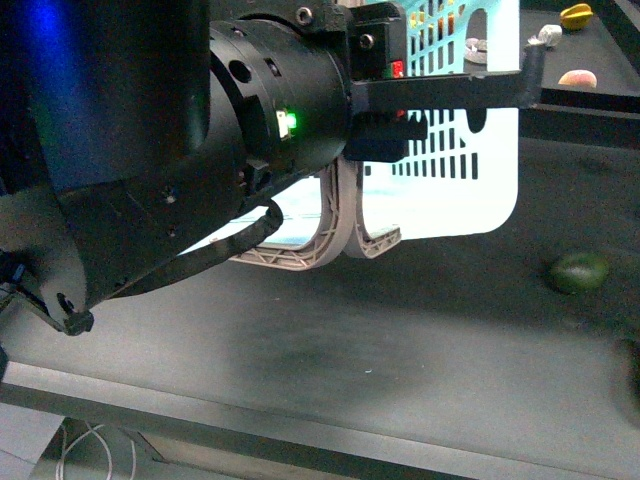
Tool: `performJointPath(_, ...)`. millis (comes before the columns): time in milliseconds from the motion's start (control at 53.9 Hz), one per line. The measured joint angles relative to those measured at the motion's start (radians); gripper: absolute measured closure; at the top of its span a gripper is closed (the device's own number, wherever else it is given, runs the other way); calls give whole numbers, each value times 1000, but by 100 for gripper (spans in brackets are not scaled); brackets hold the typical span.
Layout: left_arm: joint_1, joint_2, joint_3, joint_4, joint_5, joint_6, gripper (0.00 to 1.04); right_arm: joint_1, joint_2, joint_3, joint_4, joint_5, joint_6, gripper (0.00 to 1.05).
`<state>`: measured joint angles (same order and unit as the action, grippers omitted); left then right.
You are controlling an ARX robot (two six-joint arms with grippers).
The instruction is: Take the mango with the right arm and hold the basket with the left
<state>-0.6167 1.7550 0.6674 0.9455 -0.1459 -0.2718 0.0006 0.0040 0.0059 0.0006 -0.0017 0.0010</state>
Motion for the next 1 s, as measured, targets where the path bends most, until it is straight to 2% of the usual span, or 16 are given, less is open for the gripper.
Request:
performJointPath(204,-23,23,0,24,5,17,100,0,0,0,0,0,0,8)
performJointPath(500,-5,31,-23,56,-32,18,100,0,0,0,0,0,0,8)
performJointPath(1001,-1,31,-28,56,-33,18,100,0,0,0,0,0,0,8)
